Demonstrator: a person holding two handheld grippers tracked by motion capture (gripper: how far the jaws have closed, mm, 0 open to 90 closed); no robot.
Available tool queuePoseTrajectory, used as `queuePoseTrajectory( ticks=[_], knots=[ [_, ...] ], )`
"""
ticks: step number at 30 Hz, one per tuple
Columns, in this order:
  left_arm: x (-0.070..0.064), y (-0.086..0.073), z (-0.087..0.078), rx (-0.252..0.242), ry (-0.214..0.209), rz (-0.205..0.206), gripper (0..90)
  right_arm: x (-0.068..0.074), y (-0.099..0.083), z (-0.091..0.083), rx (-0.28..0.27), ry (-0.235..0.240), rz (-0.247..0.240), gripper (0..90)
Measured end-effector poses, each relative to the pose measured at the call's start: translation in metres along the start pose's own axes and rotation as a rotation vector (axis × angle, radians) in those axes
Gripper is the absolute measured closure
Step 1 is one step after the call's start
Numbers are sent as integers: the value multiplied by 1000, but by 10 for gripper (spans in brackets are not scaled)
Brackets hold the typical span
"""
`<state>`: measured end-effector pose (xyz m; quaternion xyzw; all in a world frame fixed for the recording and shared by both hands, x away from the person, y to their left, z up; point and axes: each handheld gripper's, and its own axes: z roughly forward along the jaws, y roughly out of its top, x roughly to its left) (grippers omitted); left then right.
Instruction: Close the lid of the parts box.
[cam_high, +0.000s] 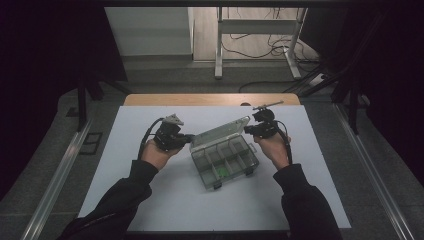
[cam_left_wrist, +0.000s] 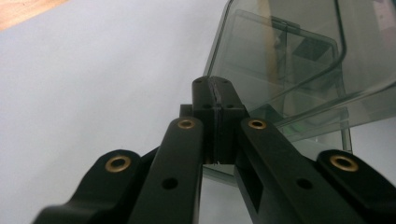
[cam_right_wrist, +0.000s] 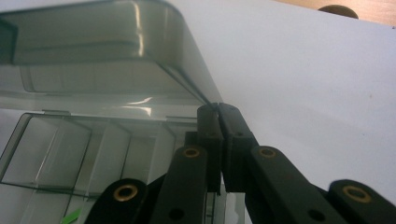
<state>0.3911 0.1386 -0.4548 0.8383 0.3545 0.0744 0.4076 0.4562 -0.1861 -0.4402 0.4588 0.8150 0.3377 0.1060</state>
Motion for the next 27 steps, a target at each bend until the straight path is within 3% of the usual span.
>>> queuePoseTrajectory(
  ticks=[14,27],
  knots=[
    [-12,-4,-2,-5,-4,3,897,-2,-10,-7,18,20,5,863],
    [-19,-7,-3,-2,-21,6,897,-4,-22,-22,31,10,-14,866]
  ],
)
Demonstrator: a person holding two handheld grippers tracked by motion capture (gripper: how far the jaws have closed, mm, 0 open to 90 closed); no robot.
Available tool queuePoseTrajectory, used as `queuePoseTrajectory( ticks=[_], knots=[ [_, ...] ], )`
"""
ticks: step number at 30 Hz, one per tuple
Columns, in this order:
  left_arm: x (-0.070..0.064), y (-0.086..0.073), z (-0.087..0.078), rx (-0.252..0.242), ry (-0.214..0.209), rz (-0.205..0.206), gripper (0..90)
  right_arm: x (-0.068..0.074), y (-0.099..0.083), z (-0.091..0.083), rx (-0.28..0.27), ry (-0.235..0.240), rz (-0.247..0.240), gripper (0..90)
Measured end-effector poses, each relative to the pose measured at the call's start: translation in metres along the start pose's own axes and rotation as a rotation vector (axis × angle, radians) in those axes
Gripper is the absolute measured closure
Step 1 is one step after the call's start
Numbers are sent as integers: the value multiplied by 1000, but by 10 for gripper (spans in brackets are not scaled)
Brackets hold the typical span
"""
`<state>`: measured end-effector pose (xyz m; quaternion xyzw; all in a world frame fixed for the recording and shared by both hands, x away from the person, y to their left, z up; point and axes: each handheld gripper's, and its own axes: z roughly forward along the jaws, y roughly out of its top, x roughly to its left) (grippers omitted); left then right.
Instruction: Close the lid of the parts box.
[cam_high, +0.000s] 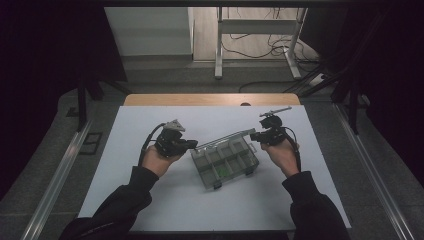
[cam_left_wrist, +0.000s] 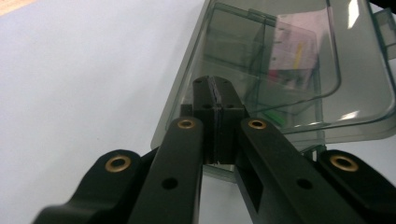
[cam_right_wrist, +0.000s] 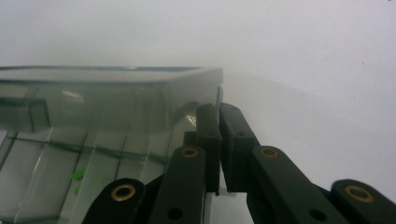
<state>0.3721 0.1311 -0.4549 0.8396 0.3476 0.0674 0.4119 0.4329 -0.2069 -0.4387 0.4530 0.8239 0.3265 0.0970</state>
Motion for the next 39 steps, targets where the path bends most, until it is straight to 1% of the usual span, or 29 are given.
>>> queuePoseTrajectory(
  ticks=[2,4,7,10,12,15,16,19,20,21,23,24,25,29,32,36,39],
  knots=[
    [-1,-1,0,1,-6,-2,897,-1,-3,-2,7,-11,-9,869],
    [-2,-2,1,2,-12,-6,897,-3,-6,-4,17,-17,-5,875],
    [-4,-4,1,10,-19,-6,897,-6,-10,-7,32,-11,20,880],
    [-6,-6,2,15,-29,-8,897,-8,-13,-9,40,-11,30,885],
    [-8,-7,3,12,-36,-15,897,-9,-15,-11,41,-13,30,888],
    [-10,-9,4,21,-40,-9,897,-12,-18,-14,42,-14,28,893],
    [-12,-10,4,18,-42,-15,897,-12,-19,-15,43,-15,30,894],
    [-13,-12,5,25,-44,-15,897,-13,-21,-17,44,-18,22,894],
    [-13,-13,5,30,-44,-9,897,-13,-21,-18,45,-20,20,894],
    [-14,-13,6,29,-45,-14,897,-13,-22,-20,43,-20,16,894],
    [-16,-15,6,30,-44,-17,897,-13,-23,-22,43,-17,12,894],
    [-16,-15,6,37,-45,-11,897,-12,-23,-22,42,-17,7,894],
    [-17,-16,7,33,-46,-16,897,-12,-23,-23,40,-18,-2,893],
    [-21,-19,8,43,-46,-10,897,-9,-25,-26,37,-20,-20,894],
    [-23,-20,8,46,-47,-8,897,-7,-25,-29,29,-18,-25,894],
    [-28,-23,9,52,-47,-3,897,-3,-26,-32,14,15,-11,894],
    [-31,-25,10,61,-44,6,897,1,-28,-33,11,31,-18,894]
  ],
)
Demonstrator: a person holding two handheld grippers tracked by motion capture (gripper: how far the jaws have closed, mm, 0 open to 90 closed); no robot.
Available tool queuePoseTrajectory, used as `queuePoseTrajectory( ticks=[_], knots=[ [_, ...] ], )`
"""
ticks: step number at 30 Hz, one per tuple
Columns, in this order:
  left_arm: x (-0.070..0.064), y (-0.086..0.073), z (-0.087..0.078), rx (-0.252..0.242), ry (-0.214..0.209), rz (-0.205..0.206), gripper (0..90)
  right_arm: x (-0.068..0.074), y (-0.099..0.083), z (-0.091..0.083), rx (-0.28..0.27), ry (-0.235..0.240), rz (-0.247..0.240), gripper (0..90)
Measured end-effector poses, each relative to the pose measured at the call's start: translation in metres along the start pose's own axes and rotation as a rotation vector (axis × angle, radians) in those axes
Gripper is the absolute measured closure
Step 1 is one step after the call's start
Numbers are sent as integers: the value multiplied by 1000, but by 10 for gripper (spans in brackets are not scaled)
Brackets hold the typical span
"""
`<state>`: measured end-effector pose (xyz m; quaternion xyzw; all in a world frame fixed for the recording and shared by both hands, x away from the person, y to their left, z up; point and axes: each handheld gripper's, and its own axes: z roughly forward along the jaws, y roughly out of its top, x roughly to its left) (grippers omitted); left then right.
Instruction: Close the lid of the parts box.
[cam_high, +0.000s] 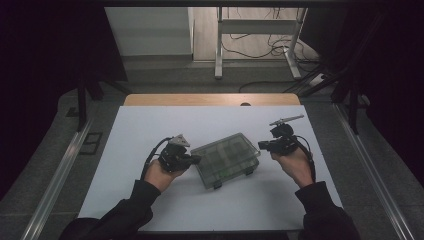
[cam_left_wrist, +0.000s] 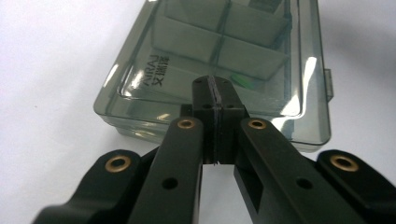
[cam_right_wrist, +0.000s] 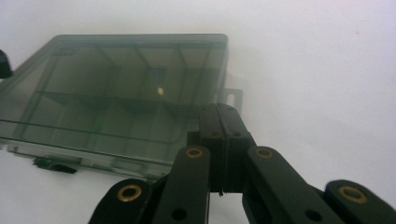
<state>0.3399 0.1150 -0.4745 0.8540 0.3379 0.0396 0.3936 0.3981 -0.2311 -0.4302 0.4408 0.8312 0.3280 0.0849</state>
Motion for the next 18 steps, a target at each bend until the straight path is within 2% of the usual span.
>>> queuePoseTrajectory(
  ticks=[9,18],
  knots=[
    [-10,-5,2,12,-1,14,897,12,-7,0,3,21,-35,894],
    [-17,-11,5,23,-3,21,897,13,-18,11,41,16,-53,893]
  ],
)
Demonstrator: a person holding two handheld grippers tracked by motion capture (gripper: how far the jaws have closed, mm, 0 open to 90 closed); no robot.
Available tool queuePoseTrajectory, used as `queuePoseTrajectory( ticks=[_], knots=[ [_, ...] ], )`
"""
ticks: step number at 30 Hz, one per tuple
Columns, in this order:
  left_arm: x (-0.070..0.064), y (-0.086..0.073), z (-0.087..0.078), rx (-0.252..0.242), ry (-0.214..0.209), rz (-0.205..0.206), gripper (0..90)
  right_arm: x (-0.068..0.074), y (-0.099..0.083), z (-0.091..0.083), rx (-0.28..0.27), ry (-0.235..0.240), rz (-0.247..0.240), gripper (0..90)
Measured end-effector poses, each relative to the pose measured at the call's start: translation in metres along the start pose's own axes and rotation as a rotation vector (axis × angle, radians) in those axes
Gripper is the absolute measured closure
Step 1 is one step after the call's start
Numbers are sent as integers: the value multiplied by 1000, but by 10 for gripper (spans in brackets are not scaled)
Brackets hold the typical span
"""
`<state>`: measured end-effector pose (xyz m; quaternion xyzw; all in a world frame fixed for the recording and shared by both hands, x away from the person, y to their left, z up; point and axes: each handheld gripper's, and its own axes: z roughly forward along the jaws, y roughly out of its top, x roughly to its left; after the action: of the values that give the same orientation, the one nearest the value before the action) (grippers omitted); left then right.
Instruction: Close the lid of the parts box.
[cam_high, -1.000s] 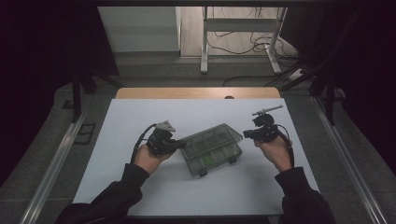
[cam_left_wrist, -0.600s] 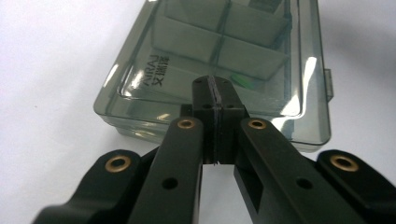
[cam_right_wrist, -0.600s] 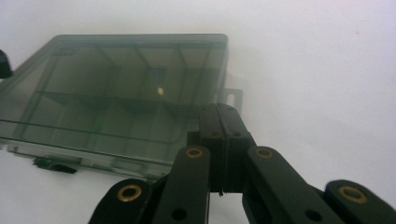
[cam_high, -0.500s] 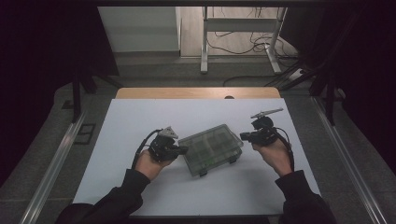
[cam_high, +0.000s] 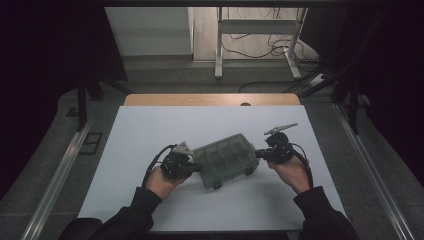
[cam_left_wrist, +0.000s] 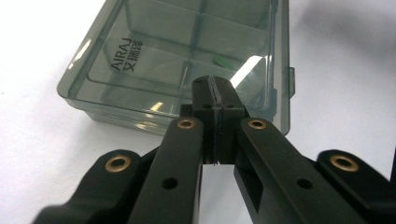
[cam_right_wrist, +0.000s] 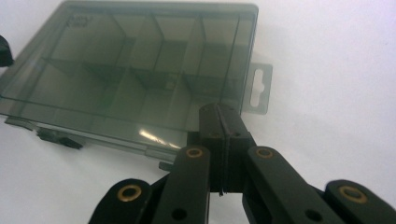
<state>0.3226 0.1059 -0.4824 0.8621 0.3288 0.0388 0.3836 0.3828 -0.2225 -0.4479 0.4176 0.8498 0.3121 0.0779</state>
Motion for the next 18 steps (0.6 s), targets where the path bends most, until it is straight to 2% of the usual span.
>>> queuePoseTrajectory(
  ticks=[18],
  knots=[
    [-6,-6,9,23,6,16,897,3,-8,14,49,-12,-26,894]
  ],
)
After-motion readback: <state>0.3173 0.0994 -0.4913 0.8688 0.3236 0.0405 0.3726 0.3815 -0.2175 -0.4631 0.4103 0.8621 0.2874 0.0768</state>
